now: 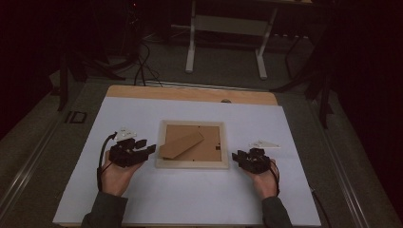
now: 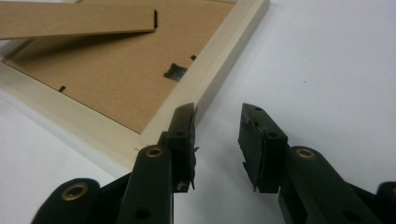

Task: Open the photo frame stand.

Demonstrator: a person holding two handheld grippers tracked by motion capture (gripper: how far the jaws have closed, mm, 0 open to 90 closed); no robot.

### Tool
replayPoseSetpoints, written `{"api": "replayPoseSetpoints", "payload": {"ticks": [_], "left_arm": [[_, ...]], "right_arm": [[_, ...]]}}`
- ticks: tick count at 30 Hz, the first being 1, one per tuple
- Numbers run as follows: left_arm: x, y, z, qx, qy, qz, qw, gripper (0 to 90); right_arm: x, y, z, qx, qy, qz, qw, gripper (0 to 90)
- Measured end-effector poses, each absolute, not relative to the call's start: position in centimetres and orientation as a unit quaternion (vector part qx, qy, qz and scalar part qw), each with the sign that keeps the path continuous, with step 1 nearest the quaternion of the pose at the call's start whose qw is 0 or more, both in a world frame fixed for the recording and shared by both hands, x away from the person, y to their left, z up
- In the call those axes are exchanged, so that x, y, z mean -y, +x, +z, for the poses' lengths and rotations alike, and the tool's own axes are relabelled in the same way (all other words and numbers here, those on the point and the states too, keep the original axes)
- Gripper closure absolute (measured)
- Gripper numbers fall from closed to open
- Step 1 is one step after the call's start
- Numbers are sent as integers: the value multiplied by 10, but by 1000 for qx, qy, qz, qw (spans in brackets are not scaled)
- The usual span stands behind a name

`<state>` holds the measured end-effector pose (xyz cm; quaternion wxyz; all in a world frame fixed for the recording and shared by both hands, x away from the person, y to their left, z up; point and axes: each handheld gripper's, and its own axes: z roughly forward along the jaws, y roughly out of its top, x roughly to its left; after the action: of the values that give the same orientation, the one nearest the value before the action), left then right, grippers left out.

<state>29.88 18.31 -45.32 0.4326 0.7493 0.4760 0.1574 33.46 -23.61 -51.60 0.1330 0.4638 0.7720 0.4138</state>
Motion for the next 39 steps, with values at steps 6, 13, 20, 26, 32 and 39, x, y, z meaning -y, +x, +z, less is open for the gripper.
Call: {"api": "replayPoseSetpoints", "payload": {"ticks": [6,13,20,26,32,39], "left_arm": [[-173,309,-445,-452,761,142,443,542],[-162,323,-448,-447,772,128,432,526],[-156,332,-446,-434,782,121,430,544],[-158,339,-444,-435,781,116,432,560],[-158,347,-445,-430,788,99,430,580],[-157,360,-454,-429,791,74,431,541]], "right_arm": [[239,335,-515,-769,465,420,131,631],[240,336,-515,-767,464,424,129,609],[239,336,-515,-768,463,423,130,588],[239,336,-514,-767,463,425,131,576],[239,336,-515,-766,464,424,132,572],[238,337,-515,-767,465,422,132,569]]}}
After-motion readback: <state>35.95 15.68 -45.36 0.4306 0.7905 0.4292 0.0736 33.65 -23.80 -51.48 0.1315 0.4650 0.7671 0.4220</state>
